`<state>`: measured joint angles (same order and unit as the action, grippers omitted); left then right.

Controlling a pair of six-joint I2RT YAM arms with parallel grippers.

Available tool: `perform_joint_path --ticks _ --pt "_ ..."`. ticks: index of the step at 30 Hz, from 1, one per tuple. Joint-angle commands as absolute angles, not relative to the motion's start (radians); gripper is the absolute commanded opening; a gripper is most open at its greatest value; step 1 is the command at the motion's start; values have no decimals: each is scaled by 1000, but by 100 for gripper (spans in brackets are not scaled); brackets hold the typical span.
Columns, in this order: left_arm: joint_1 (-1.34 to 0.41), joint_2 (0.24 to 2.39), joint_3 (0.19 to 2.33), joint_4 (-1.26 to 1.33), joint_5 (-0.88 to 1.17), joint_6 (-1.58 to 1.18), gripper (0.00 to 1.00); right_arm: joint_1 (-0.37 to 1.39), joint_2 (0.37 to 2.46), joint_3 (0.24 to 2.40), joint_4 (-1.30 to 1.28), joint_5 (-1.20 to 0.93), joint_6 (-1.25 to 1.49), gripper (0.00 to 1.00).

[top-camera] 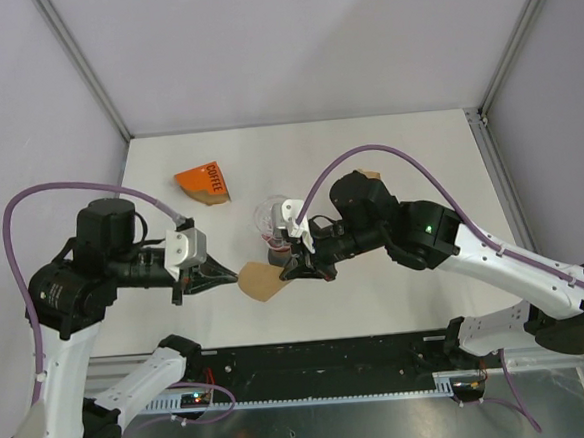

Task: Place the coffee filter in the dripper
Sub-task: Place the coffee filter in the coffee dripper.

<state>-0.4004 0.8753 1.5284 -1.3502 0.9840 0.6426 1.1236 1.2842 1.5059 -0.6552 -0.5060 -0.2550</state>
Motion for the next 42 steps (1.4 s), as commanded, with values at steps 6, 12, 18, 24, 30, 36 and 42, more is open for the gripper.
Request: perform_joint_path --ticks 6,12,18,24,30,36,42 --pt "-407 885 1576 -1369 954 606 0 1130 1251 1542 -649 -530 -273 0" --pt "-407 886 1575 -1368 979 602 0 1131 1253 1539 -647 -532 -272 0" --pt "-407 883 1568 -1368 978 603 1 1131 1252 1540 -644 -532 -271 0" --pt "-407 883 1580 -1350 947 593 0 1136 1255 1540 -645 -539 -273 0" --pt "-407 880 1557 -1339 974 593 1 1140 1257 1541 -640 -539 -274 0" --pt "-407 876 1540 -1338 1007 597 2 1141 1261 1544 -637 -541 -273 0" --pt "-407 885 1578 -1337 965 615 1 1141 1262 1543 -648 -540 -279 0"
